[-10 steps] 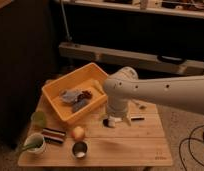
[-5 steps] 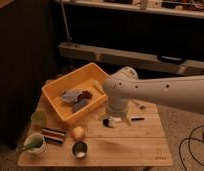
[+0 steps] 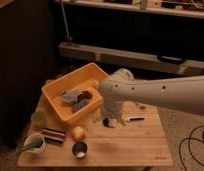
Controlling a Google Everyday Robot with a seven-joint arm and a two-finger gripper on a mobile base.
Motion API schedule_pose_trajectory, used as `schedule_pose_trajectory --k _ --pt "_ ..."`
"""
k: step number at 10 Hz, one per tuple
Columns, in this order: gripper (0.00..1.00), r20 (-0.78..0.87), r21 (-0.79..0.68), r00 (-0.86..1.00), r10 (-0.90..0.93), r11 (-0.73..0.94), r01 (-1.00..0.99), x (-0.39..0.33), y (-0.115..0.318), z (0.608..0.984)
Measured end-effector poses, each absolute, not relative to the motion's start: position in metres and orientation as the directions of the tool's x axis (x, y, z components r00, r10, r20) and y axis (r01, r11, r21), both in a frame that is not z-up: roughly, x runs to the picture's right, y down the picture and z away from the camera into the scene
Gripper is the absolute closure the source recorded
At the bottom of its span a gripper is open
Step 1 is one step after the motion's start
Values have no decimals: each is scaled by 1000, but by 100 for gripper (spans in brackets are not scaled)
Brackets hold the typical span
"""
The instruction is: Place apple in plastic cup
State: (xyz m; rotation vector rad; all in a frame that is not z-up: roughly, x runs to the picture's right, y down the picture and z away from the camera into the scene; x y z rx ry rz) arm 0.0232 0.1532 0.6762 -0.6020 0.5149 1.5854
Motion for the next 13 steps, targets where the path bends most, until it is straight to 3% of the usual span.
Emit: schedule_pose_trajectory --k 5,13 --pt "20 -631 -146 148 761 71 -987 -68 176 713" --pt "20 -643 -256 279 713 143 -956 -106 216 756"
